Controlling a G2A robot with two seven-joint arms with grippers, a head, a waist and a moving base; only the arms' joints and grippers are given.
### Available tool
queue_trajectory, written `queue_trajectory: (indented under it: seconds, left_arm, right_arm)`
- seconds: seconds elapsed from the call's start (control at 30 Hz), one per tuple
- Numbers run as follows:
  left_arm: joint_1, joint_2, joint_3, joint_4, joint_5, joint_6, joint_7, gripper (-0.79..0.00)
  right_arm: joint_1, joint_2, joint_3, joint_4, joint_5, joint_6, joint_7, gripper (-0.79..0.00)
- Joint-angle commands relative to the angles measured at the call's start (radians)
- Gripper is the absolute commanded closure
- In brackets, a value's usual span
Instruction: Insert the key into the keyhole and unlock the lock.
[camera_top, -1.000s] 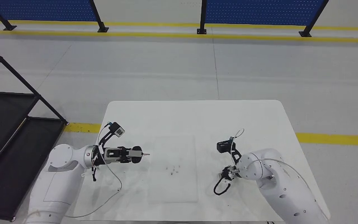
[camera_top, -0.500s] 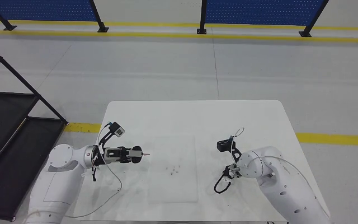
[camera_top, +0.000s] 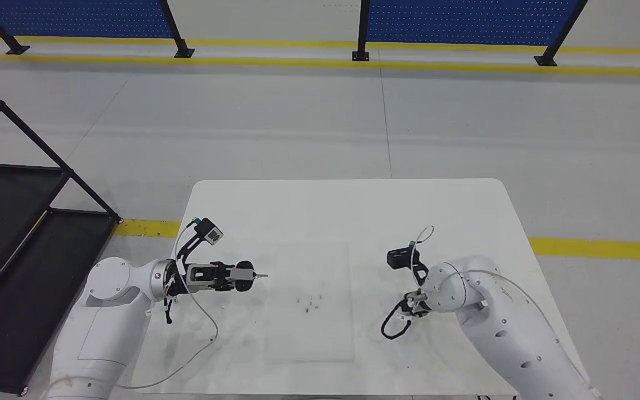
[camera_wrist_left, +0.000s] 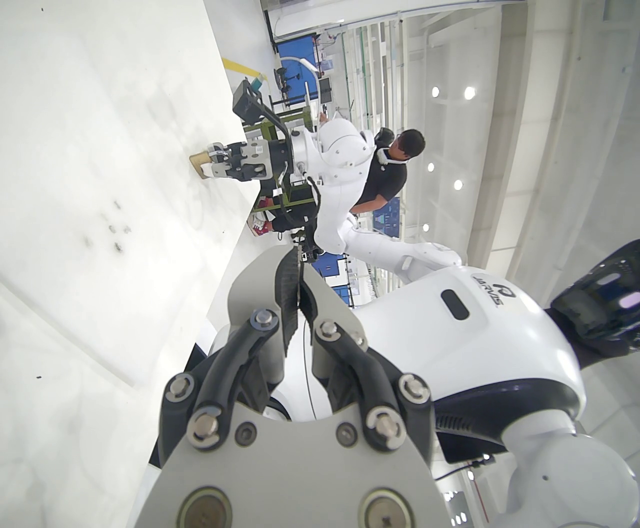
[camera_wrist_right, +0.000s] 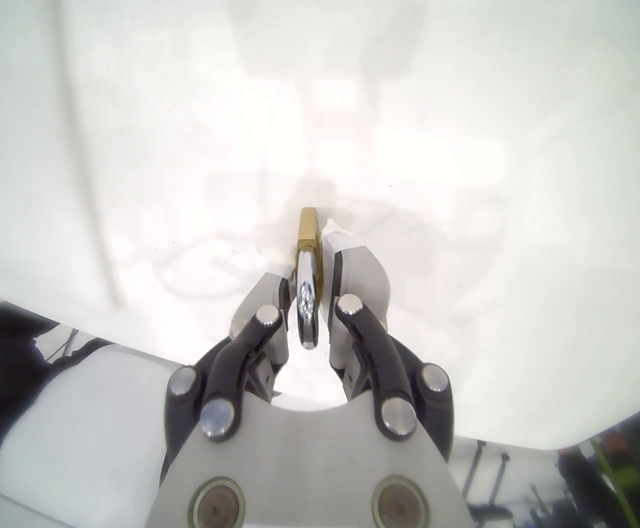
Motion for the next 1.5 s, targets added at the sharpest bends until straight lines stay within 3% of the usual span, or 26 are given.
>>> queue_trajectory:
  seconds: [0.0, 0.2, 0.3, 0.4, 0.57, 0.77, 0.83, 1.27, 1.47]
  left_arm:
    - [0.0, 0.0, 0.0, 0.0, 0.0, 0.0, 0.0, 0.0]
    - [0.0, 0.0, 0.0, 0.0, 0.0, 0.0, 0.0, 0.0]
    - [0.0, 0.0, 0.0, 0.0, 0.0, 0.0, 0.0, 0.0]
    - [0.0, 0.0, 0.0, 0.0, 0.0, 0.0, 0.0, 0.0]
    - [0.0, 0.0, 0.0, 0.0, 0.0, 0.0, 0.0, 0.0]
    - [0.0, 0.0, 0.0, 0.0, 0.0, 0.0, 0.0, 0.0]
    - [0.0, 0.0, 0.0, 0.0, 0.0, 0.0, 0.0, 0.0]
    - [0.0, 0.0, 0.0, 0.0, 0.0, 0.0, 0.0, 0.0]
    - [0.013, -0.014, 0.106, -0.052, 0.009, -0.022, 0.09, 0.0]
  right_arm:
    - [-0.002, 0.0, 0.014, 0.003, 0.03, 0.0, 0.0, 0.0]
    - [-0.038, 0.01, 0.127, -0.068, 0.213, 0.001, -0.007, 0.0]
    - [-0.103, 0.02, 0.224, -0.105, 0.369, -0.072, -0.075, 0.0]
    - [-0.175, 0.025, 0.305, -0.106, 0.565, -0.212, -0.164, 0.0]
    - [-0.276, 0.028, 0.391, -0.017, 0.847, -0.547, -0.314, 0.0]
    - [-0.277, 0.022, 0.373, 0.107, 1.078, -0.765, -0.335, 0.0]
    - [-0.238, 0.021, 0.342, 0.162, 1.141, -0.777, -0.26, 0.0]
    - [-0.243, 0.018, 0.338, 0.158, 1.172, -0.77, -0.291, 0.0]
    - [-0.232, 0.01, 0.309, 0.209, 1.256, -0.728, -0.37, 0.0]
